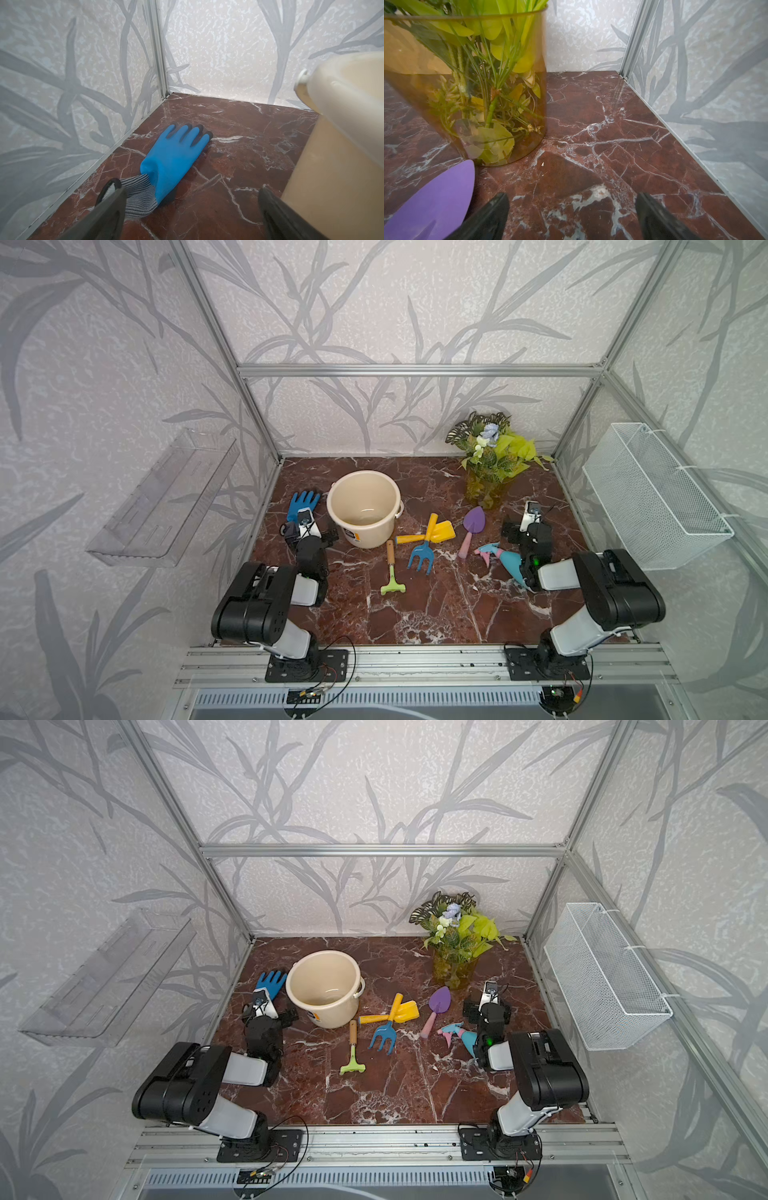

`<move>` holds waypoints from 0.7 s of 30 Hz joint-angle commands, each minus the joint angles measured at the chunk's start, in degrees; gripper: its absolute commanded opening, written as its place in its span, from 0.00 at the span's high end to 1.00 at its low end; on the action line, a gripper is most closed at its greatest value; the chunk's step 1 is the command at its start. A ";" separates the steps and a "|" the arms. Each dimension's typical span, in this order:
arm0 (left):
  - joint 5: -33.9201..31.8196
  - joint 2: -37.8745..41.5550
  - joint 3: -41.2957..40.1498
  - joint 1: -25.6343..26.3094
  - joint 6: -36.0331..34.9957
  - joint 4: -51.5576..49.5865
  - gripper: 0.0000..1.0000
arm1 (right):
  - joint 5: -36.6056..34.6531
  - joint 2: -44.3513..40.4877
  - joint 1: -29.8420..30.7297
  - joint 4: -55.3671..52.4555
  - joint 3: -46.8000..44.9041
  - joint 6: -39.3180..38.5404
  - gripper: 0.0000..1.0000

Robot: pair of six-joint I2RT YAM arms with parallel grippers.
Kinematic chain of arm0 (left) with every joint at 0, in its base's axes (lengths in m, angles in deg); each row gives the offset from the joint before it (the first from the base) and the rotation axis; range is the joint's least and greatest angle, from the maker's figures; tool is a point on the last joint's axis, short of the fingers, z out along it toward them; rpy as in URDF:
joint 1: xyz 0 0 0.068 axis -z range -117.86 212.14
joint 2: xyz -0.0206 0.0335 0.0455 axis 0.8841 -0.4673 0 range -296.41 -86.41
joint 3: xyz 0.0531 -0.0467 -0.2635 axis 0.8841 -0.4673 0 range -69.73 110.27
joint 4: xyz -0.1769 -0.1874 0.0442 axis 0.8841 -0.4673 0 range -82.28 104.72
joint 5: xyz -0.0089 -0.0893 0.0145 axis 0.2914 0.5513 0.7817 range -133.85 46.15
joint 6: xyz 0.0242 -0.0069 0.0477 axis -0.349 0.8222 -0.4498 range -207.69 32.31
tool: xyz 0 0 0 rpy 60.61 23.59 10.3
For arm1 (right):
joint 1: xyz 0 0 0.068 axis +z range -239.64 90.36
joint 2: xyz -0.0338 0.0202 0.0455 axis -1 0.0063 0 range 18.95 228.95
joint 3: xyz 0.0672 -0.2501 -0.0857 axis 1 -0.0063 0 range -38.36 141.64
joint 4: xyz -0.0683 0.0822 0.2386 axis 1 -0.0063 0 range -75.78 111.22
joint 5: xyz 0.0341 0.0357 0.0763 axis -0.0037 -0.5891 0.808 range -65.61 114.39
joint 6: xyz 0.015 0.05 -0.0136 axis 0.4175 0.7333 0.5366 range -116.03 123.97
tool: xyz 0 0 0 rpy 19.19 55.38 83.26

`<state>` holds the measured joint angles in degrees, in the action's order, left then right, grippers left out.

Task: Organize the gardening tools
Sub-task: Pick up the gardening tool from the center of the board.

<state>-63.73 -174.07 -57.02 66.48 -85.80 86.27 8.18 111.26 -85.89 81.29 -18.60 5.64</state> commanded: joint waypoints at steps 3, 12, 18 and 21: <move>-0.36 0.34 0.59 0.09 -0.40 0.30 0.00 | 0.05 -0.75 -0.06 0.12 0.01 0.10 0.01; 0.01 0.51 0.52 -0.04 -0.31 0.26 0.00 | 0.04 -0.73 -0.06 0.04 0.02 0.20 0.01; 0.07 0.67 0.40 -0.09 -0.28 0.29 0.00 | 0.60 -1.32 -0.93 -1.34 0.54 0.98 0.01; -1.40 3.03 1.73 0.00 0.40 -4.13 0.00 | -1.27 -6.97 -0.58 -9.06 1.94 1.38 0.01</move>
<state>-64.21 -173.48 -56.91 66.48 -85.60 85.25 8.22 109.25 -86.28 77.97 -18.60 6.08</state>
